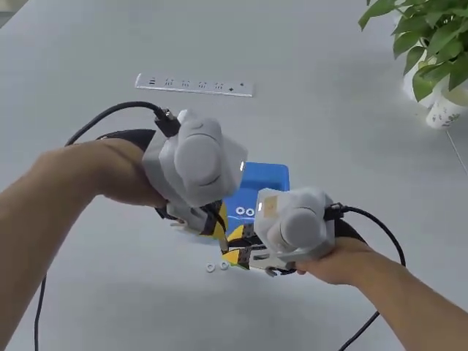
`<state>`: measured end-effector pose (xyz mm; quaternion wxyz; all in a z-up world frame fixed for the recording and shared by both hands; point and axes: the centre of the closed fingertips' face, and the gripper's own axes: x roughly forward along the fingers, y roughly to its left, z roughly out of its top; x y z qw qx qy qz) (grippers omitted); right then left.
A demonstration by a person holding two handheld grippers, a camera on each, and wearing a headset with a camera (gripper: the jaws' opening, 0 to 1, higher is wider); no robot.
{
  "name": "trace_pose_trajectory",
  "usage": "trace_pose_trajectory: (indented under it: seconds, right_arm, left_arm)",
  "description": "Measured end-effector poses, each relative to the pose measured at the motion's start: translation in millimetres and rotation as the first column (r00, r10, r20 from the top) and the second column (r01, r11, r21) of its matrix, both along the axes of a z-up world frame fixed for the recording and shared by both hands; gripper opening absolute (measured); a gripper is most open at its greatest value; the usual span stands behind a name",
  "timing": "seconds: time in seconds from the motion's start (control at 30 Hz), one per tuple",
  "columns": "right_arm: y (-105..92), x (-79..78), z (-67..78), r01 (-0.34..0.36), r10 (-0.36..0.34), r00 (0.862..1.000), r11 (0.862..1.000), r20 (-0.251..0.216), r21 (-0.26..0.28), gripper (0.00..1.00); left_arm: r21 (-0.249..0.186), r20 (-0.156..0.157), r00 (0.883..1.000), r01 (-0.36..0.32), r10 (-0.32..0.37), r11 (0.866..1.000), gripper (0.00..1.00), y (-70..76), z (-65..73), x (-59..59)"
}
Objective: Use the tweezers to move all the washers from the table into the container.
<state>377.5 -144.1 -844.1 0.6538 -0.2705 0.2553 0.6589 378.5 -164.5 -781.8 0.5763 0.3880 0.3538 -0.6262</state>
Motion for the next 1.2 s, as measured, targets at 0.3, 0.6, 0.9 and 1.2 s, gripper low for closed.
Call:
trace_pose_trajectory:
  seconds: [0.3,0.6,0.9,1.2]
  right_arm:
    - [2.0,-5.6,-6.2,-0.004,0.004,1.000,1.000,-0.016,-0.003,0.11]
    - [4.0,-8.0,-10.7,-0.005,0.004,1.000,1.000,-0.028,-0.003,0.11]
    - [3.4,-9.7,-15.1,-0.001,0.001,0.999,1.000,-0.040,-0.006,0.11]
    - [3.3,-9.4,-17.8,-0.001,0.000,0.999,1.000,-0.046,-0.007,0.11]
  left_arm:
    - [0.006,-0.012,1.000,-0.005,0.005,1.000,0.04,2.7,-6.3,-3.7]
    - [0.016,-0.018,1.000,-0.004,0.004,1.000,0.05,4.4,-11.2,-5.5]
    - [0.016,-0.018,1.000,-0.001,0.001,1.000,0.05,3.5,-15.4,-7.3]
    - [0.021,-0.020,1.000,0.001,-0.001,1.000,0.05,2.5,-17.2,-7.2]
